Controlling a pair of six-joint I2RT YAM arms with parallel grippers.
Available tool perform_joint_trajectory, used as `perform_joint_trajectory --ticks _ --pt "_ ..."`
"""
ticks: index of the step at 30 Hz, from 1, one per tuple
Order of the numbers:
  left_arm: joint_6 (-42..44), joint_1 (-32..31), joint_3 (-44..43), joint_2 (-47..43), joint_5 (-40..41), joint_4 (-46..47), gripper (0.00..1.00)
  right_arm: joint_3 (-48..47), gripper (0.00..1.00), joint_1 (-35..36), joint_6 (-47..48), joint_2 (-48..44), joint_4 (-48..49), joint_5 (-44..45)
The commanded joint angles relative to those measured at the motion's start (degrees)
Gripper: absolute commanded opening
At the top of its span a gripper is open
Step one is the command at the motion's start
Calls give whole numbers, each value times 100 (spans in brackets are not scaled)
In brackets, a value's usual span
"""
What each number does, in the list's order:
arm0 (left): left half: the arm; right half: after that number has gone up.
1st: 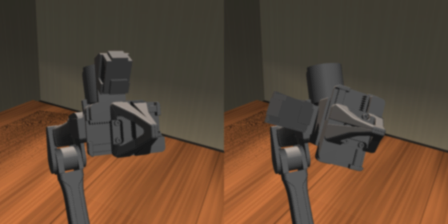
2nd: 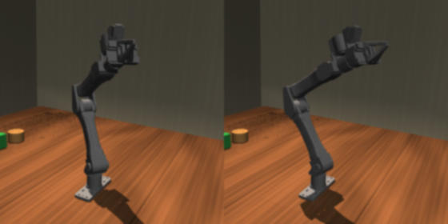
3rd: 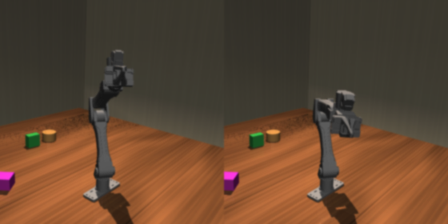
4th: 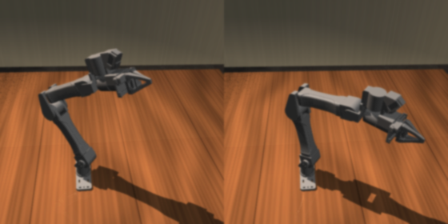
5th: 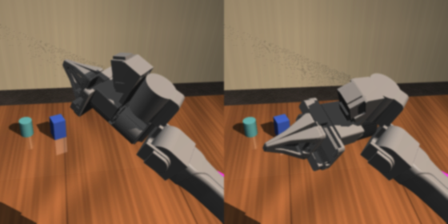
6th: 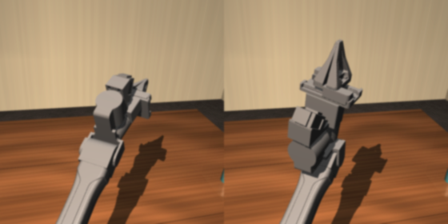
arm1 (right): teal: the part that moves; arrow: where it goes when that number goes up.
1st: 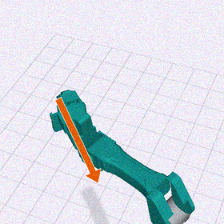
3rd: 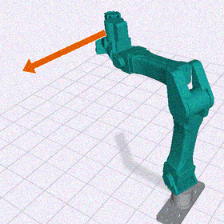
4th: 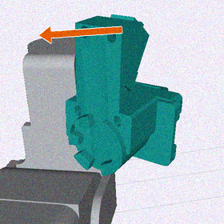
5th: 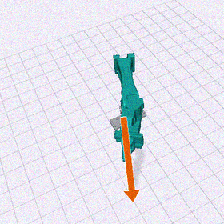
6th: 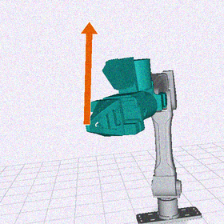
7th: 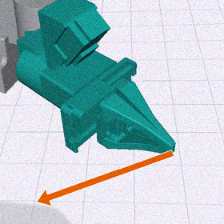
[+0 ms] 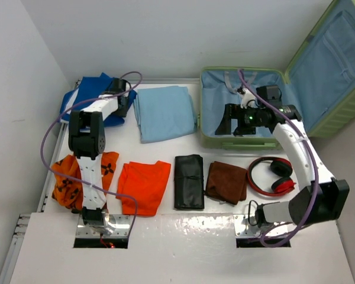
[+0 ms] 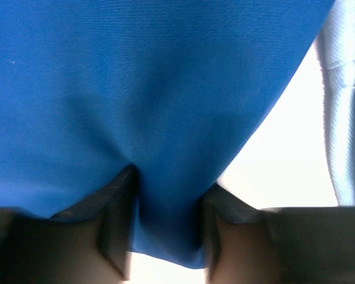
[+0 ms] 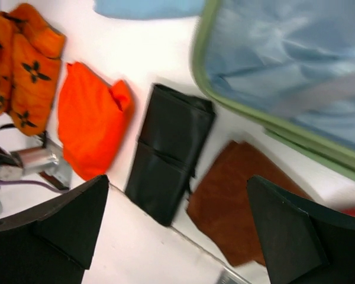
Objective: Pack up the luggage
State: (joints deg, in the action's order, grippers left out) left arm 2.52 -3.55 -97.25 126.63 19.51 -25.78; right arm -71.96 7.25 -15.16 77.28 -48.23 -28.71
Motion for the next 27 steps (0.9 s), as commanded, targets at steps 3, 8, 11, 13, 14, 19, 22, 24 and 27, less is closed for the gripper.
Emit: perform_joint_trajectory --ticks 3,8,11,13,14,19,22,24,27 --pt "-814 591 153 -392 -1780 -331 25 -555 98 689 -1137 479 1102 347" --pt "-1850 1031 356 -1235 -2969 -384 5 -784 98 1655 -1191 876 1736 1417" --pt "-2868 1251 356 -1526 -3505 -453 0 -626 100 2095 -990 1035 2396 2007" --pt "-3108 1322 356 -1597 -3995 -515 0 -521 100 2332 -849 1183 3008 2184" --pt "-3213 1322 356 -1597 -4138 -516 0 -503 100 2386 -857 1254 3143 2168" --pt "-3723 1217 487 -1773 -4956 -516 0 -1012 100 2501 -1287 1991 3654 1870" --pt "-3986 1077 541 -1773 -5220 -516 0 -1320 100 2597 -1569 2467 4022 1693" --pt "-4145 1014 541 -1695 -5387 -446 0 -1364 100 2755 -1491 2713 4453 1702" --pt "-4418 909 541 -1606 -5605 -332 0 -1259 100 2966 -1280 3002 5144 1763"
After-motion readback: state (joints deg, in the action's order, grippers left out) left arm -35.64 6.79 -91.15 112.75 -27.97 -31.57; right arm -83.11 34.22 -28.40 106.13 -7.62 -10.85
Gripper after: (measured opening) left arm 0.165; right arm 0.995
